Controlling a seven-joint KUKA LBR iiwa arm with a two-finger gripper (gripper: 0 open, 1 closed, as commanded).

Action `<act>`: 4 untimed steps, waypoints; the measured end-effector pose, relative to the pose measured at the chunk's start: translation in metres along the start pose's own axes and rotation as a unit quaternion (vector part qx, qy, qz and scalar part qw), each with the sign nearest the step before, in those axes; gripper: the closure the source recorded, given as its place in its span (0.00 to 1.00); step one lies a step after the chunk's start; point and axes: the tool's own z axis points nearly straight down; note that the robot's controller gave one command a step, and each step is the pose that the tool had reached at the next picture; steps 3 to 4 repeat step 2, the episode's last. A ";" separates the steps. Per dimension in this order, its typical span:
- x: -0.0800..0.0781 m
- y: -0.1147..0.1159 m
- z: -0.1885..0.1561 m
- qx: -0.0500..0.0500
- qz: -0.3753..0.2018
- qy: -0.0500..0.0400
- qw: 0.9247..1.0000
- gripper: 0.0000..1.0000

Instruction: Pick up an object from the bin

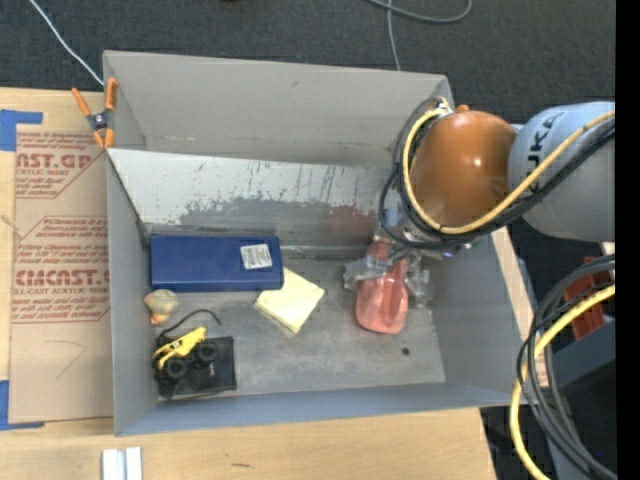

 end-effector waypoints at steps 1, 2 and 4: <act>0.000 -0.001 0.004 0.000 0.000 0.000 1.000 1.00; -0.001 0.002 -0.017 -0.002 0.001 -0.001 1.000 1.00; -0.001 0.002 -0.017 -0.002 0.001 -0.001 1.000 1.00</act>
Offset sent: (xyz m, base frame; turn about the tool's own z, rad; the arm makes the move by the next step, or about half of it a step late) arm 0.0000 0.0002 0.0187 0.0000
